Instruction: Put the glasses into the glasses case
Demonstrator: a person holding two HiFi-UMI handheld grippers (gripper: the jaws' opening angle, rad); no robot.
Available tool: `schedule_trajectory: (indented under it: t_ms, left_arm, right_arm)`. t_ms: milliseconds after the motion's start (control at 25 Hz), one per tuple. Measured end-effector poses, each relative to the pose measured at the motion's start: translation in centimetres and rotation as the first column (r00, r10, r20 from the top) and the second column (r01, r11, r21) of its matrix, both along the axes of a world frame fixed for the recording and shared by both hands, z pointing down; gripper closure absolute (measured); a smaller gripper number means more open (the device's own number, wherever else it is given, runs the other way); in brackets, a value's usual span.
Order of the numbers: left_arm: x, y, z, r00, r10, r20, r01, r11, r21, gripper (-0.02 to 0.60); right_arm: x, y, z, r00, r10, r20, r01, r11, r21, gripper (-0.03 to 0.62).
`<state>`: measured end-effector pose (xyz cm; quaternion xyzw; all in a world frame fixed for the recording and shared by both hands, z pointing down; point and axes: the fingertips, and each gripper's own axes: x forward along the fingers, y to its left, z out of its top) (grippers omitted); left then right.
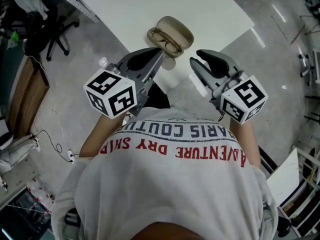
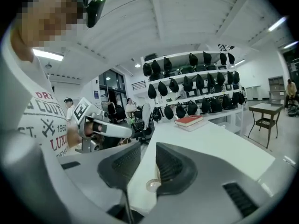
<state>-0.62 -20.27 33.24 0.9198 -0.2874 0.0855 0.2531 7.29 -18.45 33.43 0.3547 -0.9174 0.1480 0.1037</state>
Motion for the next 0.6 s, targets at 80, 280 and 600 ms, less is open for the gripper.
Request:
schedule_trajectory:
  t_ms: [80,280,600]
  left_arm:
    - [0.5,0.9,-0.8,1.0,0.013,-0.012,-0.013,1.0,0.021,0.545]
    - [1.3,2.7,-1.8,0.998,0.049,-0.038,-0.047,0.998,0.049,0.545]
    - [0.8,3.4,-2.4,0.996,0.045,-0.079,-0.04,0.997,0.059,0.545]
  right_arm:
    - [0.1,1.0,-0.8,1.0,-0.02,0.009,0.019,1.0,0.015,0.518]
    - [0.8,2.2,-3.1,0.997,-0.011,0.077,0.007,0.999,0.045,0.563]
    - [0.7,3.0,-3.7,0.991,0.007,0.137,-0.008,1.0,0.008,0.57]
